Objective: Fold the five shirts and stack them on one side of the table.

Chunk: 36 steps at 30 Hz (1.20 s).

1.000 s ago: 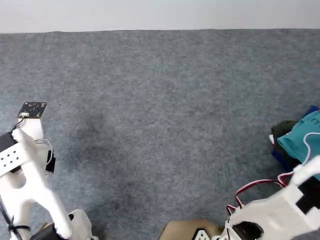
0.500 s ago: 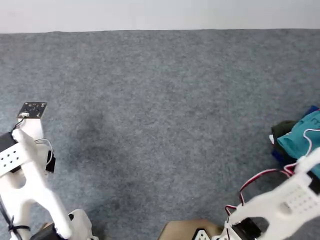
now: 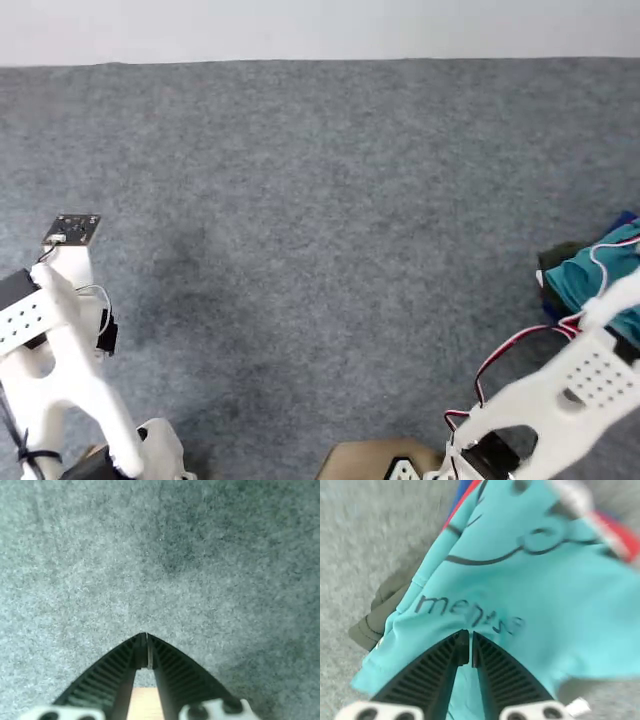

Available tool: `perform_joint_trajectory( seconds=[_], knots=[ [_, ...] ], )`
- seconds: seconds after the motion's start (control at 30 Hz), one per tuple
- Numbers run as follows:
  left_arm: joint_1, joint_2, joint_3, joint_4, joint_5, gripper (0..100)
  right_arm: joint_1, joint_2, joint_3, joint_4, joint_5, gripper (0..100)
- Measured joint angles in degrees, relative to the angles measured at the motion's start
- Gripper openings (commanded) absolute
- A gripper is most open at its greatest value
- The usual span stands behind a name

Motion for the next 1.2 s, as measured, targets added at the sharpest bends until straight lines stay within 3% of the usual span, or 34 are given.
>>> perform_joint_trajectory(
  seconds=[0.37, 0.73, 1.2],
  knots=[
    [0.0, 0.0, 0.0, 0.0, 0.0, 1, 11.1, -3.3, -0.2, -2.5, 8.4, 1.2],
    [0.0, 0.0, 0.0, 0.0, 0.0, 1, 9.6, -2.2, -0.2, -0.9, 8.8, 1.0],
    [0.0, 0.0, 0.0, 0.0, 0.0, 1, 14.4, 0.8, -3.2, -14.9, 13.4, 1.0]
  ],
)
